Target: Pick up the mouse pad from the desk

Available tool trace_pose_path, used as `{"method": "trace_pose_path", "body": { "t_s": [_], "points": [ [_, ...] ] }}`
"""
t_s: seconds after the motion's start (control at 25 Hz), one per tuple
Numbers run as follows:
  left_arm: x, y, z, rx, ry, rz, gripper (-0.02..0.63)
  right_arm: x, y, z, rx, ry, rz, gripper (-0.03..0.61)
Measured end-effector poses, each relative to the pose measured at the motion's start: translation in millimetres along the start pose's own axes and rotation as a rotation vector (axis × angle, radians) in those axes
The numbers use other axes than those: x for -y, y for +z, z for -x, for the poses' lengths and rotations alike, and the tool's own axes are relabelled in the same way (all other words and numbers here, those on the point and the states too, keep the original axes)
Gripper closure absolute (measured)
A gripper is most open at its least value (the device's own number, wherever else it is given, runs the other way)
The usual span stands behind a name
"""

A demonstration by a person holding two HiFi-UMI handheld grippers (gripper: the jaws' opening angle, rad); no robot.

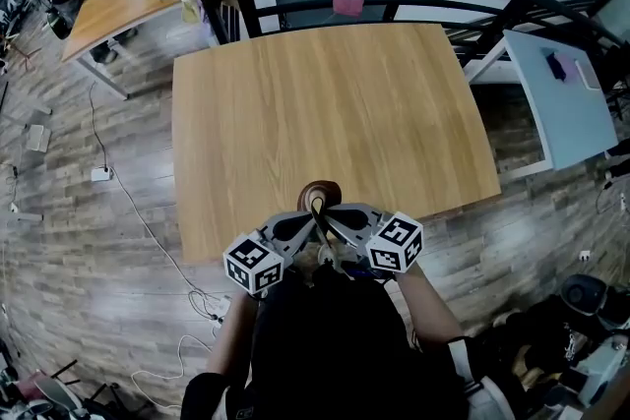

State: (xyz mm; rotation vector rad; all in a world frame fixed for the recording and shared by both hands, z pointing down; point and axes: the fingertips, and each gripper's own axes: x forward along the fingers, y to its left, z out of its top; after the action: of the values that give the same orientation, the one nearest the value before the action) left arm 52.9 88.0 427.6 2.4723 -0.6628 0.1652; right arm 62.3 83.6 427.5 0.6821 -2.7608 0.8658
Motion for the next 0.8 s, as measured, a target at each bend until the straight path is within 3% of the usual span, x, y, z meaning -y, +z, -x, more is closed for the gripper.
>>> {"method": "trace_pose_path", "body": {
  "t_s": [0.24, 0.8],
  "points": [
    [-4, 4, 37, 0.018, -0.021, 0.009, 0.594, -29, 4, -22, 0.023, -0.006, -0.028, 0.551],
    [-17, 11, 91, 0.053, -0.019, -0.003, 0.594, -68, 11, -61, 0.025, -0.019, 0.018, 0.551]
  ]
}}
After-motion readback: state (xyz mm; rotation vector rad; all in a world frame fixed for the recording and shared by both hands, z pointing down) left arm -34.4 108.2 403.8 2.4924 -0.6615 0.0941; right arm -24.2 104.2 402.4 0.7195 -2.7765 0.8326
